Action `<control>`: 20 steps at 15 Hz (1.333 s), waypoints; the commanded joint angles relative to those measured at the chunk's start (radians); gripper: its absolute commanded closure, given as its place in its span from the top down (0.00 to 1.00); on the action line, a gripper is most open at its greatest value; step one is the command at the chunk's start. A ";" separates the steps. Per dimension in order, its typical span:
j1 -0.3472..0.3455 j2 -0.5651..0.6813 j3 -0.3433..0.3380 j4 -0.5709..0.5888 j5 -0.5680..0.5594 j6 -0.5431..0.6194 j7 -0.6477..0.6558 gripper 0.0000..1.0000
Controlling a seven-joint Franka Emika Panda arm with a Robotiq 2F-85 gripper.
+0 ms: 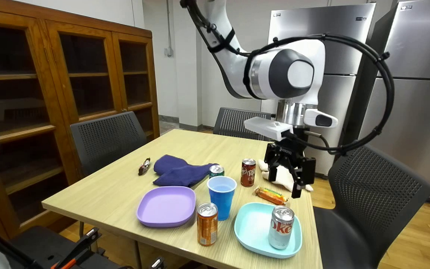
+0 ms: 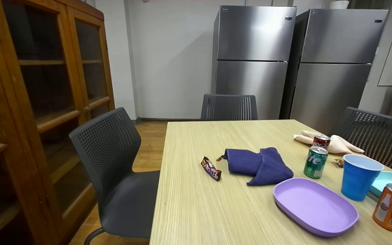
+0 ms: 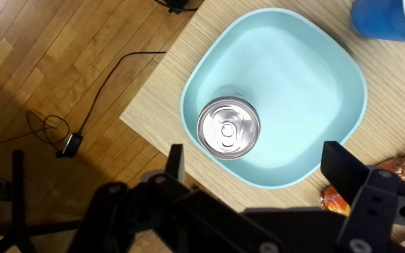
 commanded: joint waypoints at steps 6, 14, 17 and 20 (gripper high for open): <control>0.048 -0.147 0.016 -0.127 -0.103 0.013 0.002 1.00; 0.059 -0.192 0.024 -0.179 -0.112 0.029 0.001 1.00; 0.059 -0.192 0.024 -0.180 -0.112 0.030 0.001 1.00; 0.059 -0.192 0.024 -0.180 -0.112 0.031 0.001 1.00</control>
